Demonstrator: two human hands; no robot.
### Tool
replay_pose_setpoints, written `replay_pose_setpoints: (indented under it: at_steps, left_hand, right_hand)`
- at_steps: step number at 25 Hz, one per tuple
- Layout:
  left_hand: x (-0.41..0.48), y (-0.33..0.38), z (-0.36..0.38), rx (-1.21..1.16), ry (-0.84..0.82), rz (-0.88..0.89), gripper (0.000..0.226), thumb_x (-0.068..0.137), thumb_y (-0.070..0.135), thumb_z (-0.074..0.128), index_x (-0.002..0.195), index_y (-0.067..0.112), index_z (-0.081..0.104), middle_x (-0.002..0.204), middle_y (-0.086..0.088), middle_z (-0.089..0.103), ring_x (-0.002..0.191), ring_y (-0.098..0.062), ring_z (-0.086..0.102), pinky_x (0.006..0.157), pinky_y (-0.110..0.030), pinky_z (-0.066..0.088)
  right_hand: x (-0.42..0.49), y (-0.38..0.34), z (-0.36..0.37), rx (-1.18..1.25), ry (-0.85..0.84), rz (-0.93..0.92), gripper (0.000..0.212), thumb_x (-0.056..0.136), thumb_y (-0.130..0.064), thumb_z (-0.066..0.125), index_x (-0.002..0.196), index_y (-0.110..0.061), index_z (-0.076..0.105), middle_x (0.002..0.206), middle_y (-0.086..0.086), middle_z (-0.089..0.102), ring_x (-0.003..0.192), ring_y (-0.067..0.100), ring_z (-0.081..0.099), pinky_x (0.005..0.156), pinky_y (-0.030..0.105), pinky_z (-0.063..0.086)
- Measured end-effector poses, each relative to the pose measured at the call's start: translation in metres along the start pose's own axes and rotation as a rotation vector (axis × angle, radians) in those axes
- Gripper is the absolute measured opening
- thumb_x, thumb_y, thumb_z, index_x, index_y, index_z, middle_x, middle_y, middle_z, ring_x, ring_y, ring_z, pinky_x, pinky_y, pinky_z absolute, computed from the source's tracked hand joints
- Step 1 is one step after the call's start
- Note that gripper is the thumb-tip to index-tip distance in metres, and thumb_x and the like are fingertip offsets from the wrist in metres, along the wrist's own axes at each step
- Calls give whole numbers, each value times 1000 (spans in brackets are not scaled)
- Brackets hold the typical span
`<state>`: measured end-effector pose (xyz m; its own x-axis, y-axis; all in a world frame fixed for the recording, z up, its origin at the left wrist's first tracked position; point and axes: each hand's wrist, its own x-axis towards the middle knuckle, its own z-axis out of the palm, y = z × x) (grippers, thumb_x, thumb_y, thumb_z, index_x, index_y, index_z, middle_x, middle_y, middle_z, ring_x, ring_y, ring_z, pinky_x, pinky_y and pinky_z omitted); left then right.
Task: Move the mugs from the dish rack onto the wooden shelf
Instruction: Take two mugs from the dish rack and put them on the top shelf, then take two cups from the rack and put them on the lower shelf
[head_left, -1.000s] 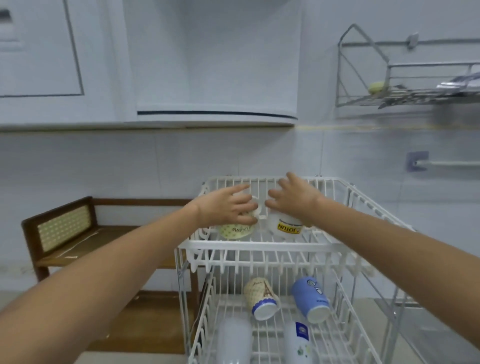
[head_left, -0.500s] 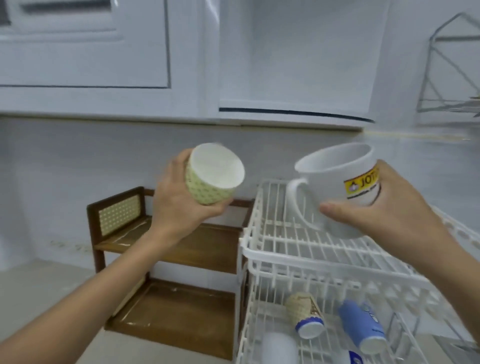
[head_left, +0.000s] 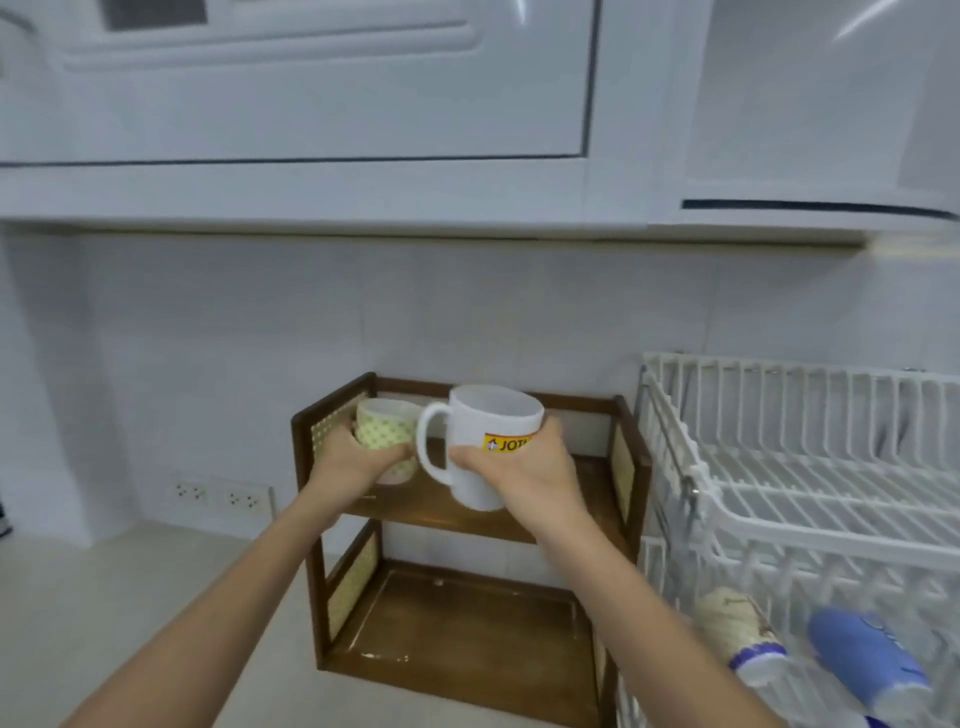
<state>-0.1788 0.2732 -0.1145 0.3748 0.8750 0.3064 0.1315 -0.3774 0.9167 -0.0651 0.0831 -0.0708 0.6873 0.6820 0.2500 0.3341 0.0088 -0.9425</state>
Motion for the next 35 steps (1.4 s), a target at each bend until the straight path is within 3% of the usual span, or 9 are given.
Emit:
replay_pose_setpoints:
  at_steps: [3, 8, 16, 19, 21, 24, 28, 31, 35]
  left_hand:
    - [16, -21, 3, 3, -49, -40, 85, 54, 36, 89, 126, 17, 48, 110, -4, 66, 97, -20, 65, 80, -41, 58]
    - [43, -44, 16, -52, -21, -24, 94, 56, 29, 90, 134, 20, 37, 108, 4, 56, 103, -19, 56, 82, -31, 50]
    - [60, -69, 27, -27, -47, -45, 92, 58, 33, 88, 134, 22, 36, 114, 7, 51, 106, -12, 49, 86, -27, 42]
    - [58, -70, 24, 19, -73, -42, 91, 59, 36, 87, 133, 20, 36, 117, 3, 55, 109, -17, 52, 88, -28, 44]
    - [51, -63, 22, 79, -71, -15, 88, 62, 33, 86, 133, 17, 37, 125, -4, 56, 115, -23, 53, 88, -27, 42]
    - [20, -50, 26, 206, 43, 112, 85, 68, 31, 82, 136, 11, 35, 132, -12, 52, 123, -30, 48, 98, -35, 42]
    - [-77, -45, 54, 208, 143, 261, 70, 83, 19, 67, 142, 9, 31, 148, -15, 36, 141, -33, 24, 115, -51, 23]
    - [-157, -50, 79, 151, 25, 434, 46, 84, 9, 63, 128, 13, 49, 134, -3, 51, 133, -22, 39, 111, -44, 33]
    - [-231, -43, 117, 118, -192, 514, 30, 87, 13, 57, 115, 22, 60, 122, 11, 55, 127, -5, 40, 108, -24, 31]
  right_hand:
    - [39, 30, 24, -168, 102, 96, 79, 44, -46, 83, 107, -21, 41, 103, 0, 63, 97, 24, 63, 82, 39, 56]
    - [86, 61, 45, -203, 145, 199, 82, 44, -47, 83, 107, -22, 37, 114, 6, 60, 102, 28, 60, 85, 42, 55]
    - [101, 91, 61, -184, 121, 134, 78, 51, -42, 87, 107, -26, 36, 111, 2, 60, 99, 23, 60, 80, 35, 53]
    - [95, 94, 58, -158, 91, 116, 77, 57, -39, 87, 118, -24, 42, 114, 1, 63, 94, 16, 59, 76, 26, 46]
    - [86, 94, 54, -181, 60, 125, 78, 64, -35, 85, 128, -16, 43, 123, 6, 63, 106, 21, 60, 79, 22, 43]
    - [60, 88, 44, -351, 8, 82, 69, 78, -35, 74, 131, -7, 40, 130, 13, 60, 121, 29, 55, 85, 25, 43]
    - [-19, 90, 4, -473, -80, -42, 87, 89, -29, 62, 152, -15, 4, 155, 10, 32, 141, 22, 32, 104, 16, 27]
    - [-90, 109, -35, -474, -159, -141, 84, 89, -28, 61, 152, -20, 6, 153, 0, 36, 139, 12, 34, 106, 13, 25]
    - [-153, 149, -105, -430, -307, -92, 68, 88, -29, 58, 147, -35, 26, 145, -18, 43, 131, -8, 38, 106, 16, 37]
